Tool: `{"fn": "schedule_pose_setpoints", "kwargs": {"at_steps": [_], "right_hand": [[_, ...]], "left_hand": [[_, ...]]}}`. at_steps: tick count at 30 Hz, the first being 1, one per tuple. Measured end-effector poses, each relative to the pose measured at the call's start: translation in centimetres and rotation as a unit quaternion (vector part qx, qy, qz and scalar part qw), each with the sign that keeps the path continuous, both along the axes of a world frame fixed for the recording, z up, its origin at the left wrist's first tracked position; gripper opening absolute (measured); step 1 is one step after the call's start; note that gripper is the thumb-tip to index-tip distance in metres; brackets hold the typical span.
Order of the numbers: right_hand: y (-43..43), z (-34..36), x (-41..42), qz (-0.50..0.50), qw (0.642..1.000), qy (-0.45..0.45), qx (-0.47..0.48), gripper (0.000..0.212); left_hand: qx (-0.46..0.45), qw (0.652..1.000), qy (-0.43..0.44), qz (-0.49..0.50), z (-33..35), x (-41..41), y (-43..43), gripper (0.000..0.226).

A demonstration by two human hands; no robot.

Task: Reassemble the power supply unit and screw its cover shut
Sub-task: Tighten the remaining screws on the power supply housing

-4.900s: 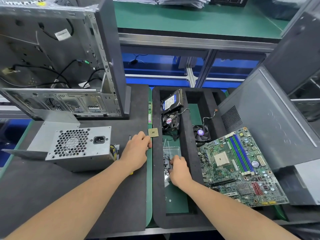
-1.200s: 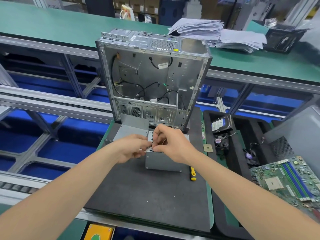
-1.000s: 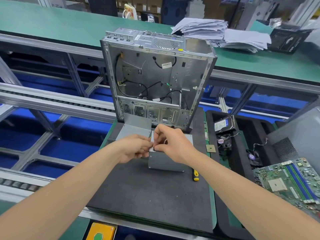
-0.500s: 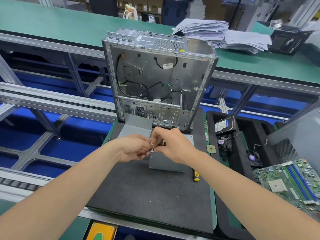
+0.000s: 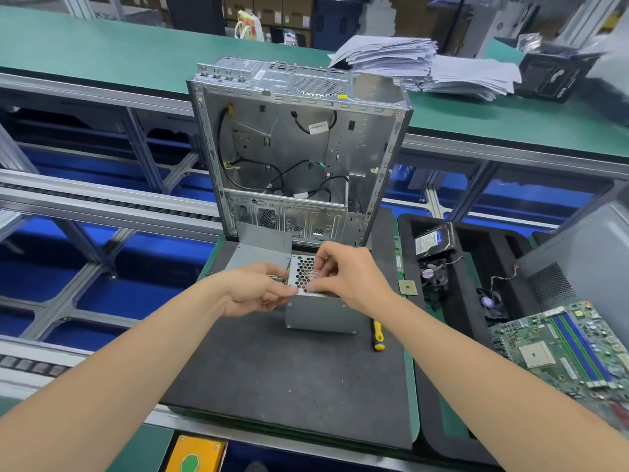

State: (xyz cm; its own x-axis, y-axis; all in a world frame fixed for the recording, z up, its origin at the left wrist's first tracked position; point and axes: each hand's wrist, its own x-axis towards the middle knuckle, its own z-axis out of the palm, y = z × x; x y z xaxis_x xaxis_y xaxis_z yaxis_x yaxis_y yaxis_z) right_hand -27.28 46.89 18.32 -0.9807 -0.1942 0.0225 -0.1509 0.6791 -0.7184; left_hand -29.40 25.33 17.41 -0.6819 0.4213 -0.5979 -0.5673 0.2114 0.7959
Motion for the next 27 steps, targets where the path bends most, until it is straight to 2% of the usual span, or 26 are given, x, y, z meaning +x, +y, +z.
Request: {"fn": "schedule_pose_setpoints", "kwargs": {"at_steps": [4,6,8,10,12,14,15,17,20,24,27], "right_hand": [[3.5,-1.2,-0.1,-0.128,0.989,0.074,0.022,0.02],[5.6,-2.3,0.0,-0.211,0.975,0.075,-0.003,0.015],[7.6,-4.0,0.4,-0.272,0.962,0.025,-0.001,0.011],[8.9,-6.0,1.1,-0.278,0.957,-0.073,0.046,0.01],[8.8,-7.6,2.4,-0.241,0.951,-0.178,0.072,0.023],[8.0,-8.6,3.6,-0.204,0.949,-0.223,0.095,0.046],[7.7,-9.0,3.9,-0.196,0.949,-0.218,0.117,0.051],[7.5,-9.4,3.9,-0.21,0.948,-0.201,0.131,0.047],[8.3,-8.7,3.4,-0.279,0.945,-0.172,0.018,0.033],[8.7,-5.1,3.8,-0.301,0.949,0.018,-0.088,0.011],[7.5,-1.1,3.4,-0.281,0.938,0.101,-0.177,0.004]], "left_hand": [[-0.023,1.0,0.006,-0.006,0.3,0.0,0.3,0.036],[-0.036,0.999,0.013,-0.008,0.5,0.1,0.4,0.028],[-0.049,0.999,0.022,-0.009,0.6,0.3,0.8,0.022],[-0.062,0.997,0.038,-0.007,0.6,0.5,1.1,0.018],[-0.071,0.996,0.05,-0.005,0.6,0.8,1.3,0.013],[-0.069,0.996,0.049,0.007,0.5,1.1,1.3,0.016],[-0.066,0.997,0.046,0.016,0.5,1.3,1.3,0.02],[-0.064,0.997,0.045,0.028,0.4,1.7,1.3,0.028],[-0.054,0.997,0.044,0.04,0.2,2.0,1.3,0.027],[-0.016,0.996,0.029,0.081,-0.1,2.4,1.3,0.014],[0.012,0.995,0.007,0.1,-0.1,2.5,1.2,0.014]]}}
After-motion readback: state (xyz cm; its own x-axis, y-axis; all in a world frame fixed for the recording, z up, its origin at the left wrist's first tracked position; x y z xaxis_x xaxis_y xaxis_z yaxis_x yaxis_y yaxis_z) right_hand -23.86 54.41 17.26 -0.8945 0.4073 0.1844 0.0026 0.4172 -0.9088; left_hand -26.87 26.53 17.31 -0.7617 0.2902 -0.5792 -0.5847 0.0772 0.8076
